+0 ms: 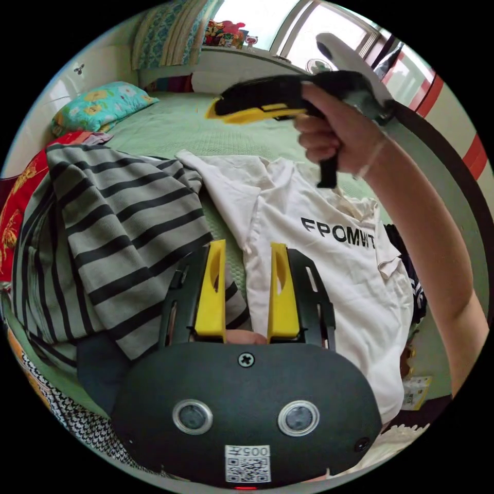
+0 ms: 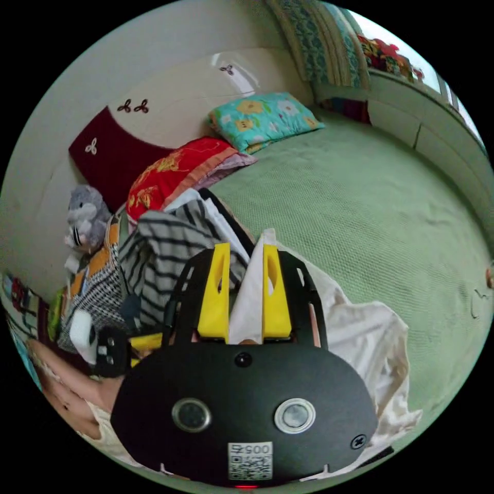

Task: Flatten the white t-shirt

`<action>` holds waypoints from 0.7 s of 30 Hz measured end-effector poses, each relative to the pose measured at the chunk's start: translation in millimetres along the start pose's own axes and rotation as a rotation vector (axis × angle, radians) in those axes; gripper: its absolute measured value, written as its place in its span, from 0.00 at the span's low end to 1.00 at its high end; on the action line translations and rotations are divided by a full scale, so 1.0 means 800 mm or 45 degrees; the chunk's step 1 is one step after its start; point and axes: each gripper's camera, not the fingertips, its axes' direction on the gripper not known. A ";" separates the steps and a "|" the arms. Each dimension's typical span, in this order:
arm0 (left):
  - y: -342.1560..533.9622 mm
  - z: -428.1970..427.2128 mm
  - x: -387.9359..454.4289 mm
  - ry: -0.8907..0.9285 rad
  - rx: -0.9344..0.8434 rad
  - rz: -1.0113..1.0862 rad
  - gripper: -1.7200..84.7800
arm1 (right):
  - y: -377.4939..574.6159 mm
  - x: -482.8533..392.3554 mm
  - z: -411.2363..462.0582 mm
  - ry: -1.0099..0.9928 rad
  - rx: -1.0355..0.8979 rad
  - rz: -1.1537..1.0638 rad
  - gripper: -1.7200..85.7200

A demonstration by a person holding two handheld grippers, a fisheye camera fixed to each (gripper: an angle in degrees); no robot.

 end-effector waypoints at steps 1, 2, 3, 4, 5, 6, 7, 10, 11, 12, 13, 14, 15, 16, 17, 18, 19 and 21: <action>0.001 -0.001 0.000 0.006 0.007 -0.006 0.17 | 0.025 -0.010 -0.001 0.065 -0.028 0.005 0.12; 0.002 -0.002 -0.002 0.010 0.018 -0.024 0.17 | 0.037 -0.013 -0.001 0.092 -0.036 0.015 0.12; 0.003 -0.003 -0.003 0.009 0.027 -0.038 0.17 | 0.060 -0.018 0.000 0.127 -0.032 0.060 0.12; 0.004 -0.003 -0.003 0.006 0.030 -0.043 0.17 | 0.079 -0.019 0.002 0.145 -0.016 0.131 0.12; 0.005 -0.004 -0.004 -0.007 0.035 -0.051 0.17 | 0.088 -0.019 0.003 0.153 -0.008 0.178 0.12; 0.006 -0.004 -0.005 -0.023 0.040 -0.058 0.16 | 0.104 -0.020 0.005 0.158 0.027 0.264 0.13; 0.007 -0.005 -0.005 -0.030 0.042 -0.061 0.16 | 0.119 -0.025 0.007 0.173 0.073 0.313 0.14; 0.008 -0.004 -0.005 -0.058 0.042 -0.075 0.16 | 0.146 -0.042 0.020 0.246 0.155 0.399 0.15; 0.008 -0.003 -0.004 -0.072 0.040 -0.078 0.16 | 0.151 -0.045 0.023 0.241 0.166 0.419 0.15; 0.008 -0.003 -0.003 -0.086 0.036 -0.077 0.16 | 0.159 -0.052 0.030 0.244 0.176 0.433 0.16; 0.008 -0.003 -0.002 -0.093 0.034 -0.075 0.16 | 0.167 -0.059 0.037 0.283 0.179 0.446 0.16; 0.008 -0.002 -0.001 -0.103 0.034 -0.070 0.16 | 0.172 -0.063 0.039 0.299 0.182 0.458 0.15; 0.008 -0.002 0.001 -0.106 0.037 -0.067 0.16 | 0.182 -0.070 0.042 0.310 0.188 0.464 0.15; 0.008 -0.001 0.002 -0.103 0.038 -0.068 0.16 | 0.194 -0.078 0.044 0.318 0.199 0.459 0.14; 0.007 0.000 0.004 -0.094 0.037 -0.068 0.16 | 0.199 -0.082 0.044 0.321 0.213 0.453 0.14; 0.007 0.001 0.007 -0.091 0.032 -0.059 0.16 | 0.206 -0.087 0.042 0.319 0.240 0.454 0.14; 0.007 0.002 0.010 -0.094 0.029 -0.052 0.16 | 0.210 -0.089 0.038 0.313 0.249 0.469 0.13; 0.008 0.005 0.017 -0.112 0.018 -0.030 0.16 | 0.215 -0.099 0.033 0.308 0.256 0.426 0.13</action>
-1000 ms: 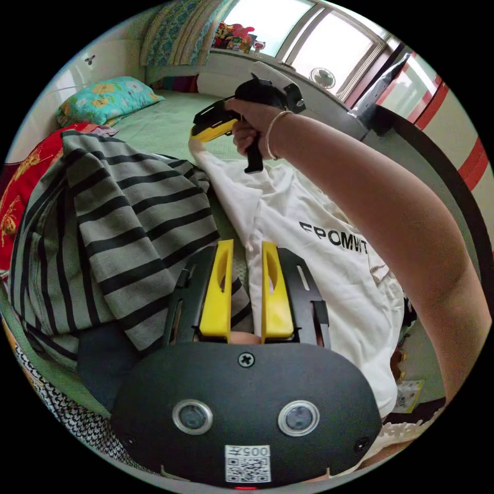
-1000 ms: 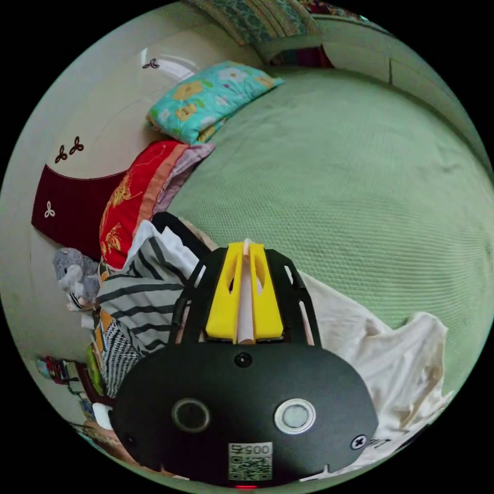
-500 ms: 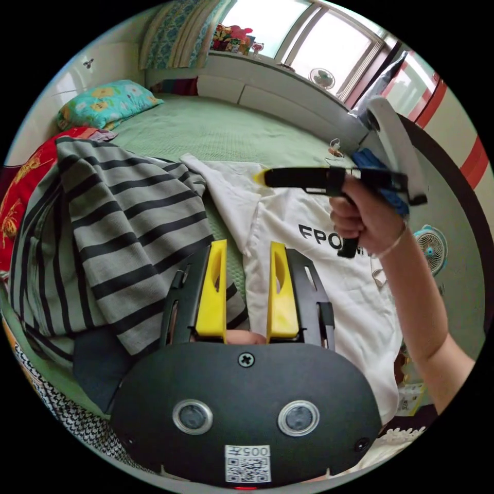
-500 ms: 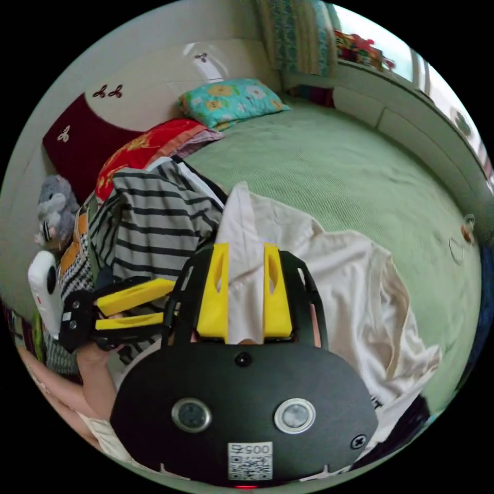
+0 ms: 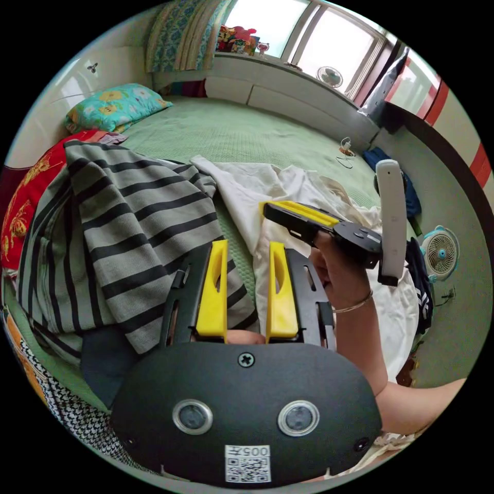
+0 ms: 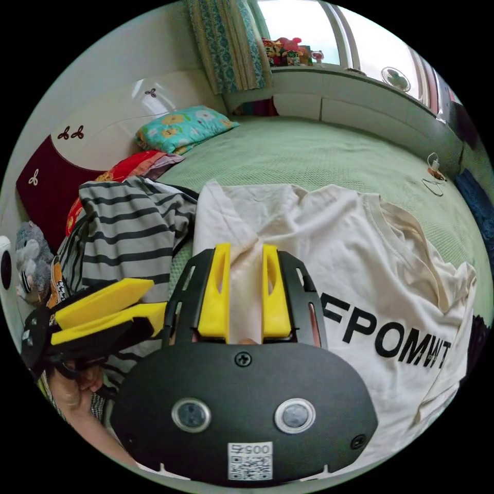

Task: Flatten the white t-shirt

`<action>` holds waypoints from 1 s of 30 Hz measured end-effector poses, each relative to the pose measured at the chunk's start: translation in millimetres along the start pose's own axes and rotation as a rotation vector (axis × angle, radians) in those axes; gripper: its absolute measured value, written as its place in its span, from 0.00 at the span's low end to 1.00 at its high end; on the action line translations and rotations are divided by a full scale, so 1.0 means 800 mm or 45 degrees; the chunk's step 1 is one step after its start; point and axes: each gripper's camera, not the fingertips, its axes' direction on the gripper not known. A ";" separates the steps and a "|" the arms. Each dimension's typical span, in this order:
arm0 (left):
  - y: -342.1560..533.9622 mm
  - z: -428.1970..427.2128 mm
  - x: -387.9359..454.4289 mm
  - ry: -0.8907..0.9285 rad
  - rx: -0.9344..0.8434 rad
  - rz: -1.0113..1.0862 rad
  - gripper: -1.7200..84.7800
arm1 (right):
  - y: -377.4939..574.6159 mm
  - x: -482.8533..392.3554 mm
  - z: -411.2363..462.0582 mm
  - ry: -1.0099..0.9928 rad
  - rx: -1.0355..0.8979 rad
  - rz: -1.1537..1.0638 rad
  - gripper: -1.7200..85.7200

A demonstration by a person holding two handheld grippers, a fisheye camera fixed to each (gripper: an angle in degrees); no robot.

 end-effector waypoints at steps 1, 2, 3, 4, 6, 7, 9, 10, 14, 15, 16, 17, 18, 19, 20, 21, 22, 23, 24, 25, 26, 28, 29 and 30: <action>0.000 0.000 0.002 -0.004 -0.001 0.004 0.16 | 0.007 -0.004 -0.006 0.008 0.027 -0.009 0.13; 0.000 0.001 0.005 -0.011 -0.003 0.011 0.16 | 0.010 -0.005 -0.009 0.013 0.041 -0.006 0.13; 0.001 0.001 0.007 -0.018 -0.005 0.017 0.16 | 0.016 -0.007 -0.011 0.019 0.055 -0.001 0.13; 0.001 0.000 0.008 -0.021 -0.005 0.019 0.16 | 0.020 -0.008 -0.009 0.016 0.041 0.003 0.13; 0.002 -0.001 0.012 -0.029 0.002 0.020 0.16 | 0.026 -0.007 -0.004 0.007 0.004 0.029 0.13; 0.002 -0.001 0.013 -0.029 0.004 0.020 0.16 | 0.030 -0.007 -0.004 0.019 -0.006 0.049 0.13; 0.003 -0.002 0.016 -0.031 0.009 0.021 0.16 | 0.036 -0.007 -0.006 0.038 -0.008 0.068 0.12; 0.003 -0.002 0.017 -0.032 0.008 0.022 0.16 | 0.040 -0.008 -0.007 0.035 -0.004 0.073 0.12; 0.003 0.002 0.029 -0.060 -0.015 0.048 0.16 | 0.053 -0.011 -0.009 0.021 0.008 0.075 0.10; 0.003 0.001 0.032 -0.099 -0.015 0.047 0.16 | 0.057 -0.011 -0.009 0.011 0.002 0.072 0.10; 0.003 0.001 0.033 -0.118 -0.014 0.048 0.16 | 0.061 -0.010 -0.008 0.010 -0.004 0.085 0.10; 0.003 0.000 0.036 -0.138 -0.011 0.053 0.15 | 0.063 -0.009 -0.007 0.011 -0.006 0.092 0.09; 0.003 0.000 0.038 -0.132 -0.010 0.053 0.15 | 0.067 -0.008 -0.008 0.014 -0.004 0.098 0.09; 0.003 0.001 0.038 -0.123 -0.010 0.051 0.15 | 0.071 -0.007 -0.009 0.015 0.001 0.103 0.08; 0.003 0.001 0.038 -0.106 -0.014 0.048 0.15 | 0.073 -0.007 -0.010 0.015 0.003 0.106 0.08; 0.003 0.002 0.039 -0.103 -0.021 0.043 0.15 | 0.077 -0.006 -0.011 0.012 0.007 0.107 0.07; 0.003 0.002 0.039 -0.105 -0.025 0.040 0.15 | 0.081 -0.006 -0.012 0.012 0.009 0.104 0.05; 0.003 0.003 0.038 -0.113 -0.031 0.029 0.15 | 0.082 -0.006 -0.012 0.010 0.009 0.100 0.04; 0.003 0.002 0.038 -0.120 -0.034 0.018 0.15 | 0.086 -0.006 -0.013 0.005 0.012 0.096 0.03; 0.003 0.002 0.038 -0.122 -0.035 0.013 0.15 | 0.089 -0.005 -0.013 0.008 0.016 0.095 0.02; 0.003 0.002 0.037 -0.125 -0.038 0.004 0.15 | 0.091 -0.005 -0.014 0.008 0.018 0.094 0.01; 0.003 0.000 0.036 -0.130 -0.035 -0.011 0.15 | 0.097 -0.005 -0.018 -0.004 0.040 0.080 0.00; 0.003 -0.001 0.035 -0.134 -0.033 -0.021 0.15 | 0.099 -0.006 -0.020 -0.014 0.054 0.074 0.00; 0.003 -0.004 0.033 -0.137 -0.028 -0.029 0.14 | 0.102 -0.009 -0.026 -0.042 0.087 0.055 0.00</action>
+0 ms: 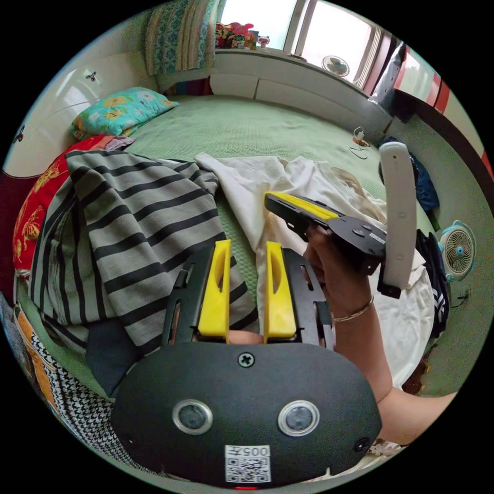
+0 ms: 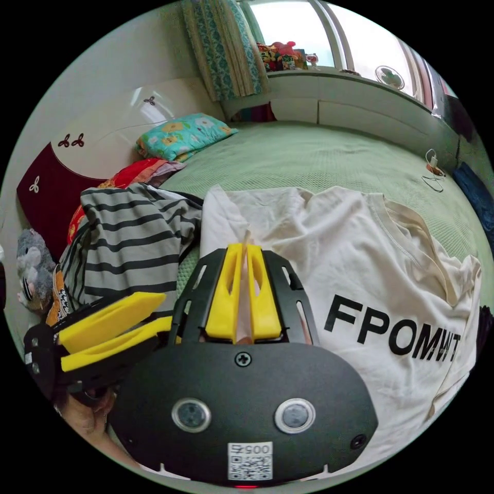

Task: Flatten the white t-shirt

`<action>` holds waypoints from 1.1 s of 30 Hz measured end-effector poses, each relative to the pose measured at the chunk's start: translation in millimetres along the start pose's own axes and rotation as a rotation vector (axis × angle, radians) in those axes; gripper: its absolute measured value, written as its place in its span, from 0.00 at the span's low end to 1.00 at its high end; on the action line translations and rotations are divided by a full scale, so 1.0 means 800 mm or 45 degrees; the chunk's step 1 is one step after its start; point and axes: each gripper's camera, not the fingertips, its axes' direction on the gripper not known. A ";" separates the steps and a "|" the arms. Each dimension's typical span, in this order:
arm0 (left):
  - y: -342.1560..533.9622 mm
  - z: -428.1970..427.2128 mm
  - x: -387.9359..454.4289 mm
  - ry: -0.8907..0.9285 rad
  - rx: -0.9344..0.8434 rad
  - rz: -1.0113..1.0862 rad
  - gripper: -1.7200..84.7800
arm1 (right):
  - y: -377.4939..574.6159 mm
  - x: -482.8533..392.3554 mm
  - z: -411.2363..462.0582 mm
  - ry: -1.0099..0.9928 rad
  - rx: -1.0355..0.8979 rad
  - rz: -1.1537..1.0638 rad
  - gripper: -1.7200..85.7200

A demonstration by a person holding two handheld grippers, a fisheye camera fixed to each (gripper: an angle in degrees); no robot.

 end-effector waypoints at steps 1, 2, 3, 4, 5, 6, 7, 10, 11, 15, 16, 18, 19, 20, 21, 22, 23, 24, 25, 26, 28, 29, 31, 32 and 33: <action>0.000 -0.002 -0.001 -0.001 0.005 -0.003 0.14 | 0.003 -0.005 -0.007 -0.034 0.036 -0.031 0.00; 0.001 -0.005 -0.005 0.002 0.011 0.001 0.14 | 0.004 -0.009 -0.010 -0.049 0.052 -0.050 0.00; 0.001 -0.008 -0.008 0.010 0.006 0.014 0.14 | 0.007 -0.017 -0.014 -0.075 0.071 -0.097 0.00; 0.001 -0.009 -0.011 0.010 0.001 0.019 0.14 | 0.010 -0.027 -0.016 -0.095 0.079 -0.146 0.00; 0.003 -0.013 -0.016 -0.003 -0.007 0.011 0.14 | 0.012 -0.031 -0.017 -0.109 0.084 -0.165 0.00; 0.004 -0.016 -0.022 -0.027 -0.008 -0.007 0.14 | 0.016 -0.038 -0.018 -0.152 0.098 -0.194 0.00; 0.005 -0.018 -0.025 -0.037 -0.008 -0.014 0.14 | 0.019 -0.044 -0.018 -0.213 0.109 -0.216 0.01; 0.009 -0.026 -0.038 -0.030 -0.017 -0.054 0.14 | 0.023 -0.056 -0.014 -0.364 0.093 -0.244 0.01; 0.010 -0.028 -0.041 -0.034 -0.017 -0.068 0.14 | 0.023 -0.058 -0.012 -0.385 0.082 -0.244 0.01; 0.012 -0.033 -0.045 -0.047 -0.021 -0.086 0.14 | 0.024 -0.065 0.014 -0.402 -0.028 -0.263 0.03; 0.012 -0.034 -0.045 -0.050 -0.024 -0.086 0.14 | 0.023 -0.065 0.021 -0.413 -0.069 -0.284 0.05; 0.010 -0.034 -0.039 -0.065 -0.030 -0.070 0.14 | 0.022 -0.057 0.024 -0.456 -0.092 -0.274 0.07; 0.010 -0.034 -0.038 -0.066 -0.033 -0.065 0.14 | 0.020 -0.048 0.021 -0.490 -0.100 -0.271 0.08; 0.009 -0.035 -0.034 -0.068 -0.038 -0.056 0.14 | 0.019 -0.043 0.018 -0.511 -0.103 -0.266 0.08; 0.008 -0.036 -0.029 -0.073 -0.029 -0.048 0.14 | 0.016 -0.032 0.008 -0.568 -0.078 -0.259 0.09; 0.007 -0.037 -0.027 -0.075 -0.021 -0.043 0.14 | 0.016 -0.020 -0.007 -0.638 -0.006 -0.275 0.10; 0.007 -0.039 -0.022 -0.075 -0.007 -0.028 0.14 | 0.016 -0.014 -0.016 -0.669 0.035 -0.285 0.10; 0.006 -0.039 -0.018 -0.066 0.002 -0.015 0.14 | 0.015 -0.002 -0.028 -0.698 0.094 -0.284 0.09; 0.005 -0.040 -0.016 -0.059 0.005 -0.011 0.14 | 0.013 0.010 -0.035 -0.671 0.120 -0.251 0.08; 0.004 -0.039 -0.012 -0.049 0.008 -0.003 0.14 | 0.012 0.016 -0.036 -0.640 0.129 -0.226 0.07; 0.003 -0.038 -0.005 -0.050 0.001 0.015 0.14 | 0.010 0.036 -0.023 -0.487 0.108 -0.144 0.02; 0.002 -0.037 0.000 -0.052 -0.003 0.026 0.14 | 0.010 0.040 -0.015 -0.457 0.080 -0.136 0.02; 0.001 -0.036 0.006 -0.045 -0.008 0.036 0.14 | 0.008 0.048 0.020 -0.400 -0.079 -0.127 0.02; 0.000 -0.037 0.011 -0.042 -0.009 0.043 0.14 | 0.008 0.049 0.028 -0.403 -0.114 -0.125 0.02; -0.001 -0.038 0.016 -0.041 -0.002 0.049 0.14 | 0.009 0.050 0.044 -0.428 -0.176 -0.125 0.02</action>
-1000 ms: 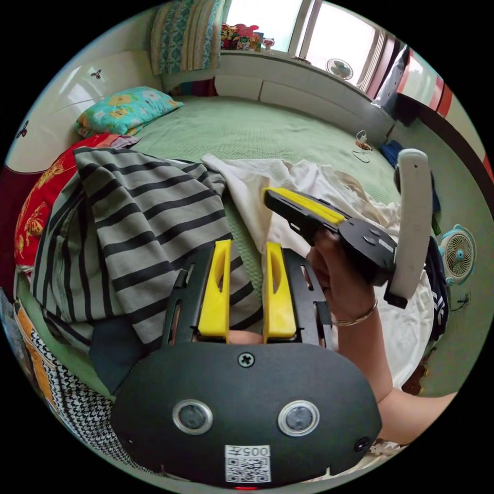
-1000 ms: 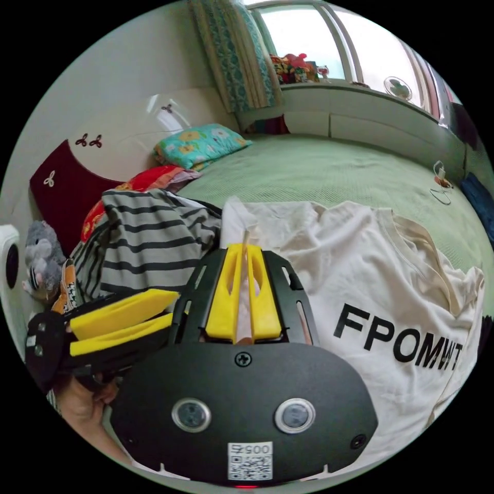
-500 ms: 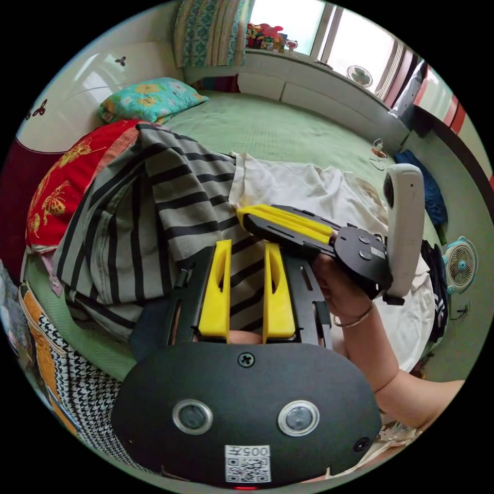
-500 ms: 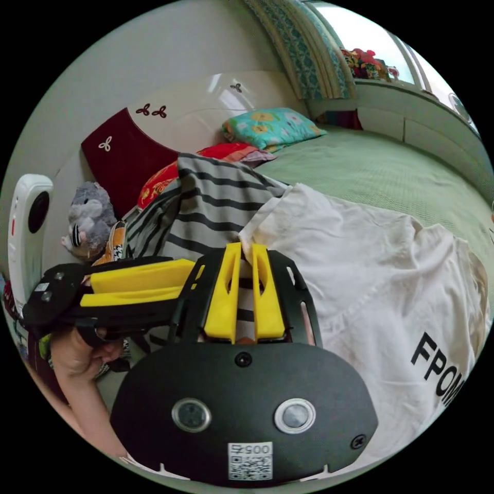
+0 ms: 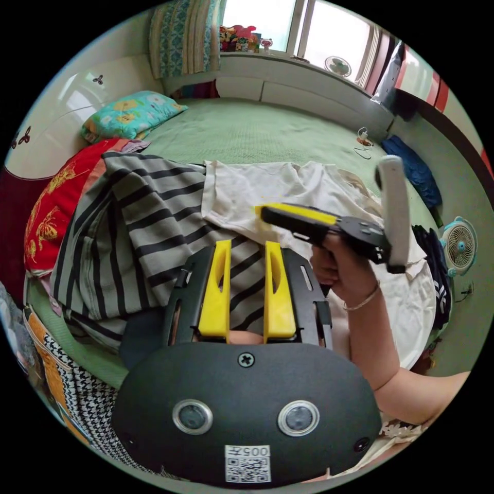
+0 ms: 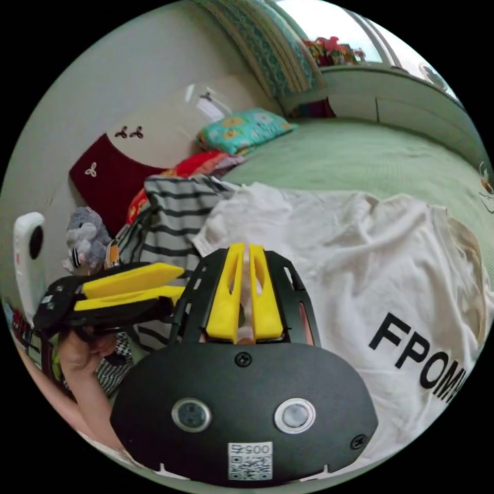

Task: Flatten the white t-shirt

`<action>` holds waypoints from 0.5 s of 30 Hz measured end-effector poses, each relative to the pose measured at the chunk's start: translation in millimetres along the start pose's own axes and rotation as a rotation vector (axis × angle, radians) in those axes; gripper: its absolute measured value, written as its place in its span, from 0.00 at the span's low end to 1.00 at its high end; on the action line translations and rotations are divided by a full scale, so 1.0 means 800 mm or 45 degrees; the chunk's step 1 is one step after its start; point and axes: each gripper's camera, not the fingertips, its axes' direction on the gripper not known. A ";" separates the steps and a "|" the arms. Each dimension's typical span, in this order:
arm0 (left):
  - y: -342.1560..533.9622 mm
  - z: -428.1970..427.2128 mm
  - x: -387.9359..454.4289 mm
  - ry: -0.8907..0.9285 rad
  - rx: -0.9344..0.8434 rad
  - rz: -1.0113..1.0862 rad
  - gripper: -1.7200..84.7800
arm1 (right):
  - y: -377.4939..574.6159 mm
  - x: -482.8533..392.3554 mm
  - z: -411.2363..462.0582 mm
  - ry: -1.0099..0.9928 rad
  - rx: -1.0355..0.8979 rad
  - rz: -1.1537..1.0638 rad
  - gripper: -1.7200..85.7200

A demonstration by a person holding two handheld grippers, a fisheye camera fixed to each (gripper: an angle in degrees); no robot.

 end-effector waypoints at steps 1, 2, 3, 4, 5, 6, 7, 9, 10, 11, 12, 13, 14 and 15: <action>-0.001 -0.001 0.002 0.002 0.005 0.003 0.14 | -0.002 0.004 0.010 -0.022 -0.044 0.014 0.03; -0.002 -0.003 0.007 0.011 0.009 0.011 0.14 | -0.004 0.005 0.012 -0.021 -0.054 0.022 0.03; -0.003 -0.006 0.012 0.018 0.019 0.019 0.14 | -0.006 0.005 0.009 -0.029 -0.044 0.012 0.03; -0.004 -0.009 0.014 0.022 0.032 0.025 0.14 | -0.008 0.006 -0.001 -0.064 0.003 -0.009 0.03; -0.003 -0.013 0.018 0.032 0.061 0.028 0.14 | -0.009 0.007 -0.007 -0.085 0.032 -0.009 0.04; -0.003 -0.018 0.021 0.060 0.081 0.021 0.14 | -0.012 0.009 -0.025 -0.130 0.087 0.002 0.05; -0.003 -0.020 0.023 0.079 0.090 0.020 0.14 | -0.015 0.011 -0.049 -0.166 0.152 0.006 0.06; -0.002 -0.028 0.032 0.185 0.130 0.028 0.14 | -0.020 0.011 -0.094 -0.153 0.256 -0.007 0.07; -0.003 -0.030 0.036 0.213 0.138 0.030 0.14 | -0.025 0.009 -0.124 -0.097 0.289 -0.026 0.07; -0.003 -0.033 0.043 0.268 0.153 0.046 0.14 | -0.027 0.009 -0.139 -0.058 0.293 -0.041 0.07; -0.004 -0.036 0.053 0.309 0.166 0.074 0.14 | -0.029 0.009 -0.168 0.036 0.285 -0.068 0.08; -0.005 -0.037 0.059 0.324 0.171 0.088 0.14 | -0.026 0.011 -0.195 0.144 0.271 -0.103 0.09; -0.005 -0.037 0.070 0.337 0.173 0.118 0.14 | -0.023 0.013 -0.206 0.202 0.262 -0.123 0.09; -0.006 -0.036 0.081 0.334 0.169 0.154 0.14 | -0.012 0.021 -0.226 0.329 0.234 -0.160 0.09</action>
